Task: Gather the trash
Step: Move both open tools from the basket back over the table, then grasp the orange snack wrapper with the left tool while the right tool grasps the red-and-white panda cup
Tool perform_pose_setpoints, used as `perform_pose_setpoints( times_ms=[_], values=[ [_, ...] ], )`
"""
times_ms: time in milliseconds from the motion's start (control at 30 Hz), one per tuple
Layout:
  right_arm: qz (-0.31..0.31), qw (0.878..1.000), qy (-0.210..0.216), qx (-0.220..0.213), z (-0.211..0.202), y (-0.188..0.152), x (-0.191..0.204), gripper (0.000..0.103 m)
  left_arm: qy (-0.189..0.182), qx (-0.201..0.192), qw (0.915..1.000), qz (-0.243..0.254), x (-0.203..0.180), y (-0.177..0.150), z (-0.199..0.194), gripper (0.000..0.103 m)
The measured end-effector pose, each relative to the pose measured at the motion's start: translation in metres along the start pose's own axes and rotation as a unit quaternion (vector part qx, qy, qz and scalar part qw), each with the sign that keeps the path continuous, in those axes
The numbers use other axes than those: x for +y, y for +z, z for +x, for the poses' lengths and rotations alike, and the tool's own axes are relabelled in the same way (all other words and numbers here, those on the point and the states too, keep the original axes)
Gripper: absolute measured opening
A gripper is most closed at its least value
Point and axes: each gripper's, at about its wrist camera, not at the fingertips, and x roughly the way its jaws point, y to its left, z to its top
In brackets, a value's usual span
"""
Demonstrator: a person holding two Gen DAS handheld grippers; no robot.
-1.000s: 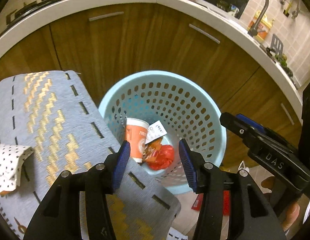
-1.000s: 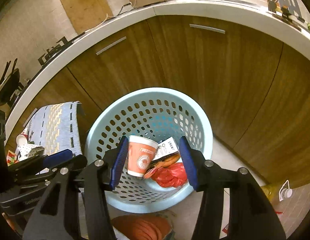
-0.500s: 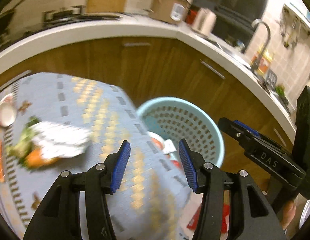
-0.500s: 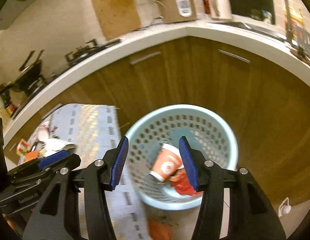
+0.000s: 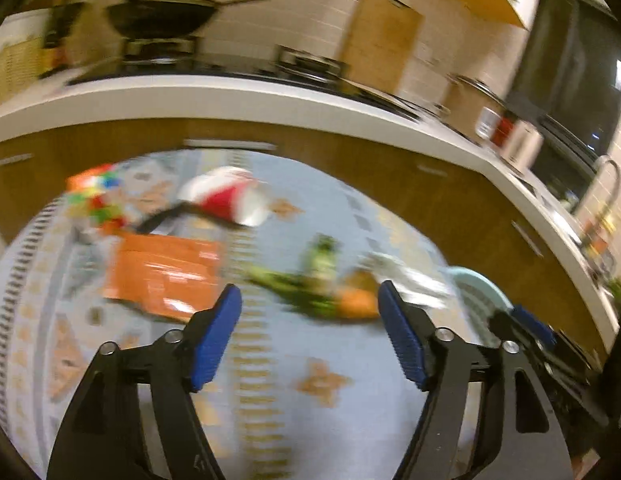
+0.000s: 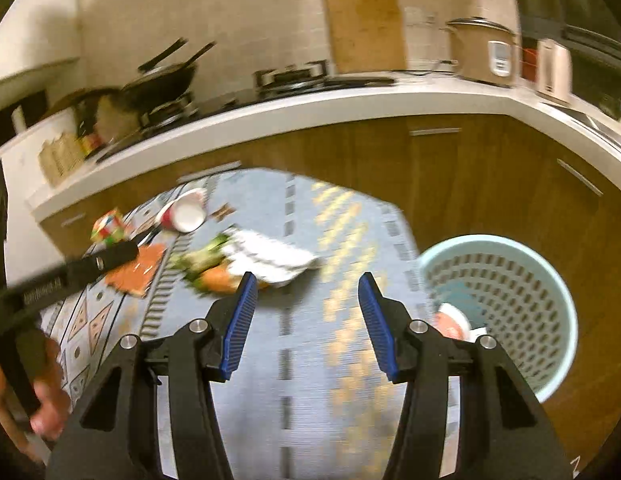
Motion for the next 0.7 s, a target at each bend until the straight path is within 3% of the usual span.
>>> perform_pose_setpoints(
  times_ms=[200,333,533,700],
  values=[
    [-0.002,0.999,0.033,0.012,0.023,-0.014,0.033,0.049,0.084,-0.026,0.9955,-0.034,0.07,0.006,-0.01,0.072],
    [-0.006,0.999,0.037,0.022,0.036,-0.019,0.05,0.049,0.098,-0.012,0.994,-0.046,0.098,0.008,0.0,0.072],
    [-0.031,0.999,0.019,0.023,0.046,-0.017,0.066,0.049,0.074,0.052,0.9952,-0.038,0.102,0.011,0.042,0.077],
    [-0.043,0.999,0.015,0.029,0.052,-0.019,0.07,0.051,0.101,0.079,0.9914,-0.025,0.101,0.009,0.069,0.077]
  ],
)
